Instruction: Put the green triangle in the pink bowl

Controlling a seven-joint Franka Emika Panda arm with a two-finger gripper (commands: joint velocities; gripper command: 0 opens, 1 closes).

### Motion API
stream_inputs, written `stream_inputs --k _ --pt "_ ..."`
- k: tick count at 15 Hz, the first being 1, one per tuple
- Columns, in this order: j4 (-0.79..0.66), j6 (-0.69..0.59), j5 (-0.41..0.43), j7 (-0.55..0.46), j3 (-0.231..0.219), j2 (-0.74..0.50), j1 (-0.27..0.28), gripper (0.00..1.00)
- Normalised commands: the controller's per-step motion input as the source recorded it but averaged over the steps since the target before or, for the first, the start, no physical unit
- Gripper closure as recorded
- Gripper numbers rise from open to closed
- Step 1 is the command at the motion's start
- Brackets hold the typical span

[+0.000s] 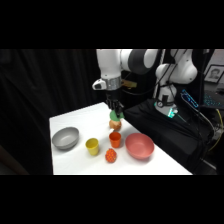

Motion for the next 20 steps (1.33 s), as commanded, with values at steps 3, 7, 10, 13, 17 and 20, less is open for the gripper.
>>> stream_inputs --k 3,7,10,13,17,20 --pt "-0.31 0.19 -0.094 0.19 0.11 -0.26 0.136 0.95" --pt "-0.29 0.22 -0.097 0.19 0.108 -0.23 0.126 0.95" --pt "-0.27 0.21 -0.089 0.18 0.093 -0.23 0.107 0.95" --pt "-0.26 0.26 -0.076 0.16 0.076 -0.22 0.09 0.95" --pt "-0.22 0.37 -0.107 0.15 0.054 -0.11 0.058 0.95" --pt "-0.17 0.39 -0.141 0.16 0.049 -0.01 0.047 0.95"
